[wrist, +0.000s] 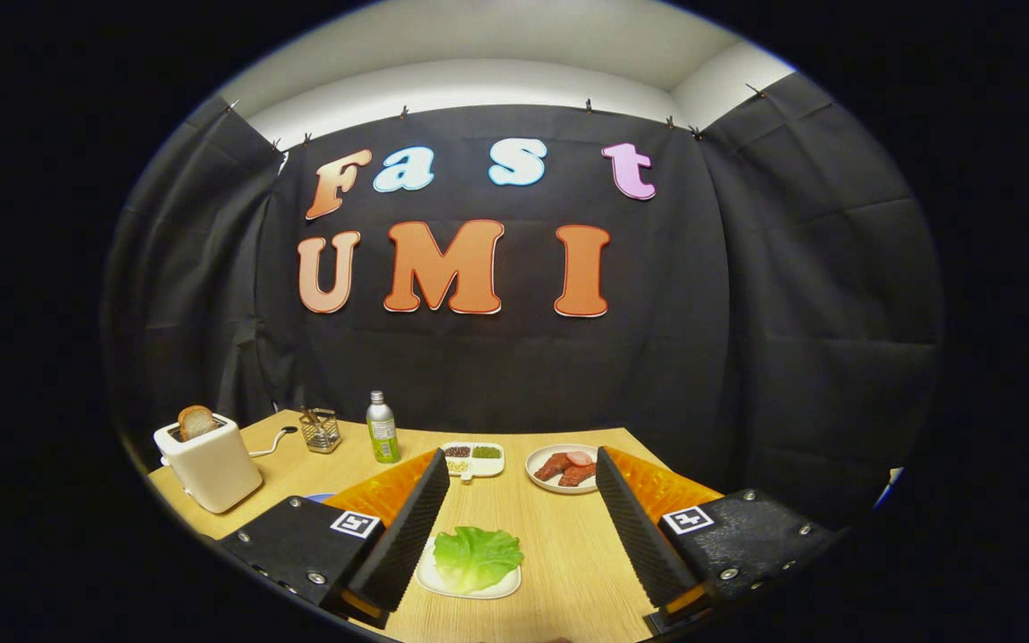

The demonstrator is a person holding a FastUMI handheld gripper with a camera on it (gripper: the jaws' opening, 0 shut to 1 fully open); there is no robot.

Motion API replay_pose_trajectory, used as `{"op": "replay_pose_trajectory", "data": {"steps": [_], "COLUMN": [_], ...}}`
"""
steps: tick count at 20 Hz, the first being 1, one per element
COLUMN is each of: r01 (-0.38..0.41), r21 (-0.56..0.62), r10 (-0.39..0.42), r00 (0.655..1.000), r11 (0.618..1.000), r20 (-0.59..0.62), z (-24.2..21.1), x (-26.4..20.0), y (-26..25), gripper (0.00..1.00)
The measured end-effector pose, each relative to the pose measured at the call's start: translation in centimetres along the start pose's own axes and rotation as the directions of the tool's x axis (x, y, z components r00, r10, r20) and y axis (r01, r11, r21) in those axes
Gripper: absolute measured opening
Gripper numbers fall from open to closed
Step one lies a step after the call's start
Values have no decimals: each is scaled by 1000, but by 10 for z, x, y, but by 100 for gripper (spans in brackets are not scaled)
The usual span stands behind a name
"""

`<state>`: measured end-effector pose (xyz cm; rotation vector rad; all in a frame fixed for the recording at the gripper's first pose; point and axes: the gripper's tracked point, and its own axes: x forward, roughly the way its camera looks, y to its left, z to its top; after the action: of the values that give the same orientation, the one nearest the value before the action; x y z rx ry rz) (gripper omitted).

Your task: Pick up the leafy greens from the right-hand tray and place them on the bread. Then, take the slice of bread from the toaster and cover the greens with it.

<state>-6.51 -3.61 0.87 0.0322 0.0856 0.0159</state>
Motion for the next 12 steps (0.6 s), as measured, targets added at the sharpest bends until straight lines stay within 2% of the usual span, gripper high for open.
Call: {"op": "replay_pose_trajectory", "data": {"steps": [4, 8, 12], "r01": [0, -40, -81], "r21": [0, -39, -78], "r10": [0, 39, 81], "r00": [1000, 998, 997], "r11": [1000, 998, 994], "r20": [-21, -39, -3], "z": [-20, -33, -27], "x": [3, 0, -7], "y": [6, 26, 43], "gripper": [99, 99, 99]}}
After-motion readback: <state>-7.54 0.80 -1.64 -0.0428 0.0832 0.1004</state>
